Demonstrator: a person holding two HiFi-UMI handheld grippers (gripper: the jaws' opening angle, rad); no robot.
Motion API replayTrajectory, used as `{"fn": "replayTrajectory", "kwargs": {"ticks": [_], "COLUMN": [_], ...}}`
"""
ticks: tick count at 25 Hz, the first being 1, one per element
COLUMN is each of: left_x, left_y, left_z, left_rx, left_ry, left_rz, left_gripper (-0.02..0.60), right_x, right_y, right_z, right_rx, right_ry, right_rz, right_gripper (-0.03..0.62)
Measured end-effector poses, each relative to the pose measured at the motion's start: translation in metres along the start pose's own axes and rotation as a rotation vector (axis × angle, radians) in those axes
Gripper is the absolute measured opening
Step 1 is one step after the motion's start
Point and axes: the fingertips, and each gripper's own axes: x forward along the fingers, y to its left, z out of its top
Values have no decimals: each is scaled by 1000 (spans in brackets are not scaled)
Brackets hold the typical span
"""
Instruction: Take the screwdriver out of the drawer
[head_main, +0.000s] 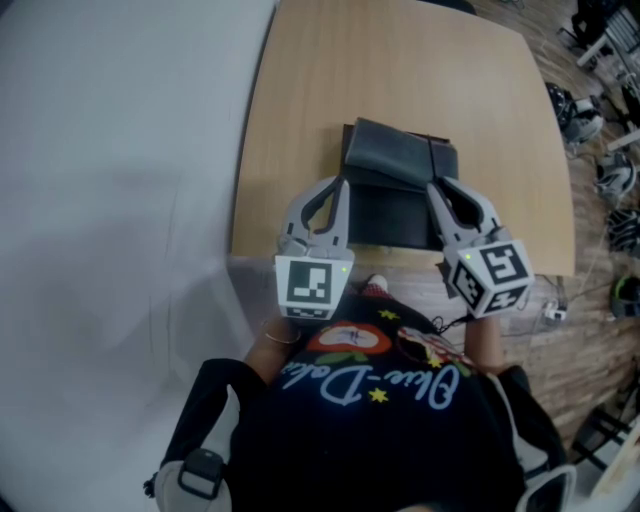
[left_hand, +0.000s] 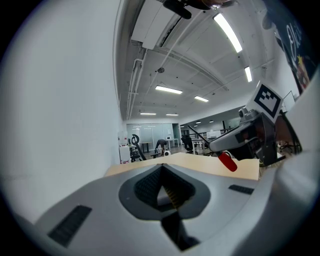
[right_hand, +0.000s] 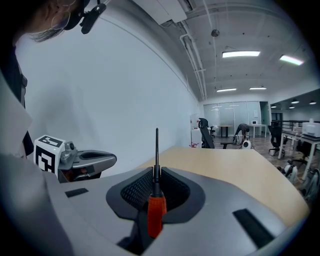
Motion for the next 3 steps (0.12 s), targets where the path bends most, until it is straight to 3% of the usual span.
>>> {"fn": "replayTrajectory", "kwargs": {"ticks": [3], "left_x": [-1], "left_y": [2], "left_z": [-1], "left_rx": [2], "left_ry": [1], "left_rz": [1], "left_gripper": [0], "right_x": [1], "right_y": [3], "right_z": [1], "right_rx": [-8], "right_ry": [3], "right_rz": [5], "right_gripper": [49]}}
